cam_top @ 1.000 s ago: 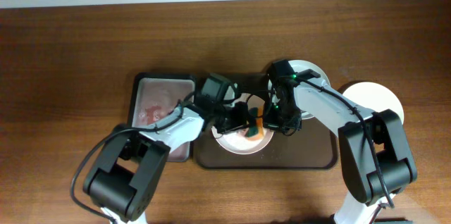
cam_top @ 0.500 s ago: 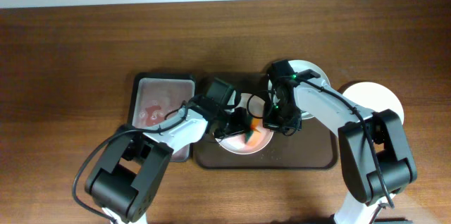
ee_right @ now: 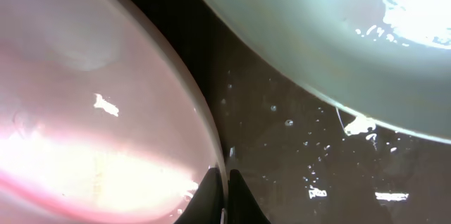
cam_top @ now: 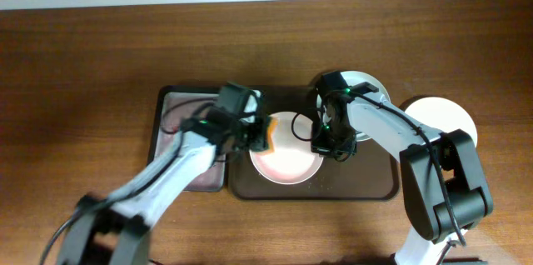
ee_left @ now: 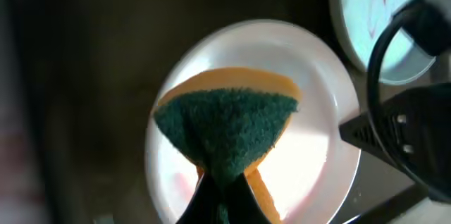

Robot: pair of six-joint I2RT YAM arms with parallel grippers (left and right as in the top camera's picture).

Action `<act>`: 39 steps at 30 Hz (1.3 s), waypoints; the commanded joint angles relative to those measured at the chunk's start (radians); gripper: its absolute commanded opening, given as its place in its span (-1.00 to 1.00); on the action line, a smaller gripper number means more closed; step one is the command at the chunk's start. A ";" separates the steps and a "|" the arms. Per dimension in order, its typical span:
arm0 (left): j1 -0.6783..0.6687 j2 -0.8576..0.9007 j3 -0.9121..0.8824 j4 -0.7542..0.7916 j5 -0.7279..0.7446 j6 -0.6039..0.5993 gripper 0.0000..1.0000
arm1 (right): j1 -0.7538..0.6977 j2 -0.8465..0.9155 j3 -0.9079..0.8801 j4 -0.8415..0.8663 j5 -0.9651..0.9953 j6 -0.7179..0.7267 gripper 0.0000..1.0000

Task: Clean dirty plates on tray and stack at the side
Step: 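Scrub the pinkish-white plate with the sponge in the left gripper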

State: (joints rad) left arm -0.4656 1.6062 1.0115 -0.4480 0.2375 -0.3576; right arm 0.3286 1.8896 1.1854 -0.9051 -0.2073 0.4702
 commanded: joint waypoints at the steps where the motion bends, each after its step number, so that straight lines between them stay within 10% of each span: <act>1: 0.111 -0.123 -0.001 -0.101 -0.116 0.076 -1.00 | -0.002 -0.019 -0.008 0.000 0.016 -0.010 -0.92; 11: 0.227 0.101 -0.016 -0.211 -0.239 0.284 -0.97 | -0.002 -0.019 -0.008 0.000 0.016 -0.021 -0.92; 15: 0.227 0.161 -0.016 -0.166 -0.269 0.284 0.08 | -0.002 -0.019 -0.008 0.000 0.016 -0.021 -0.92; 19: 0.226 0.163 -0.016 -0.125 -0.268 0.283 0.11 | -0.002 -0.019 -0.008 0.000 0.016 -0.021 -0.92; 23: 0.226 0.163 -0.016 -0.083 -0.256 0.283 -0.14 | -0.002 -0.019 -0.008 0.000 0.016 -0.021 -0.92; 26: 0.226 0.163 -0.016 -0.061 -0.253 0.283 -1.00 | -0.002 -0.019 -0.008 0.000 0.016 -0.021 -0.92; 30: 0.249 0.163 0.025 -0.058 -0.268 0.284 -1.00 | -0.002 -0.019 -0.008 -0.012 0.016 -0.022 -0.92; 32: 0.265 0.163 0.042 -0.072 -0.258 0.284 -0.03 | -0.002 -0.019 -0.008 -0.012 0.016 -0.028 -0.92; 39: 0.251 0.163 0.035 -0.273 -0.174 0.284 0.04 | -0.002 -0.019 -0.008 -0.012 0.016 -0.028 -0.92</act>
State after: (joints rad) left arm -0.2119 1.7592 1.0409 -0.7048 0.0410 -0.0746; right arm 0.3286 1.8896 1.1854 -0.9123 -0.2073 0.4549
